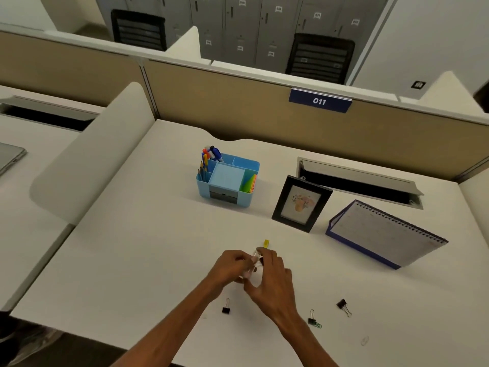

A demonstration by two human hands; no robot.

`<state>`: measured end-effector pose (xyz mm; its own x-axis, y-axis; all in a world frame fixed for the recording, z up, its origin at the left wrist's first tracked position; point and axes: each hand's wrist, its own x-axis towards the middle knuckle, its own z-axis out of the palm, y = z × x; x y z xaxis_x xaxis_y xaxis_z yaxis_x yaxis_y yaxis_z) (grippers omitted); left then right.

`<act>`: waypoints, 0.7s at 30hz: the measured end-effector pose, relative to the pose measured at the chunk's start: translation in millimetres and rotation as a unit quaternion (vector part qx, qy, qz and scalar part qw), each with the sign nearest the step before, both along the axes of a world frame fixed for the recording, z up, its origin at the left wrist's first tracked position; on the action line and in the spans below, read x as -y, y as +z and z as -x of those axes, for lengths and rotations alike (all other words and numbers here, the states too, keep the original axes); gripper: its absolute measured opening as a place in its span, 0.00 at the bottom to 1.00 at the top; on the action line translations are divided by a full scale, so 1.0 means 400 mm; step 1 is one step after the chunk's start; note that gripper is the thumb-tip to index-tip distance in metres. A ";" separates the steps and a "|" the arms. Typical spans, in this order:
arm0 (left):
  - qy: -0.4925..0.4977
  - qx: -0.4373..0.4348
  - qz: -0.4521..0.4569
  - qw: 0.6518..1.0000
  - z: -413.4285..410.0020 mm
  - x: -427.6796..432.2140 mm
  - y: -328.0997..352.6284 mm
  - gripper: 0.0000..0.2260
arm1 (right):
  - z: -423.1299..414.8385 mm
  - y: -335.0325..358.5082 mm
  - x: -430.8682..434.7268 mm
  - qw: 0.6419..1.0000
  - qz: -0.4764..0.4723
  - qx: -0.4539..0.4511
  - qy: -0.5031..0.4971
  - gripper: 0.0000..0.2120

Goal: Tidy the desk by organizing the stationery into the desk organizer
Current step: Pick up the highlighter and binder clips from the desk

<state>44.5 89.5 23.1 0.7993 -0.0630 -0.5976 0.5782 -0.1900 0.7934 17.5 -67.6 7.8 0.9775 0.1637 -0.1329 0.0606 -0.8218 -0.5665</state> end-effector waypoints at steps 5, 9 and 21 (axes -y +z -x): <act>0.045 0.041 0.023 0.998 -0.050 -0.060 0.014 0.15 | -0.087 0.033 -0.067 1.000 -0.017 0.020 0.003 0.35; 0.101 0.053 0.059 0.992 -0.101 -0.111 0.029 0.17 | -0.194 0.072 -0.123 0.998 -0.035 0.042 0.018 0.29; 0.144 -0.055 0.090 0.984 -0.132 -0.328 -0.058 0.12 | -0.672 0.148 -0.332 0.998 -0.041 0.000 0.042 0.32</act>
<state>97.4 220.8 -0.1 0.7310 0.0448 -0.6809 0.6712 0.1328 0.7293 286.4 65.3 67.0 0.9597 0.2564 -0.1152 0.1283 -0.7640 -0.6324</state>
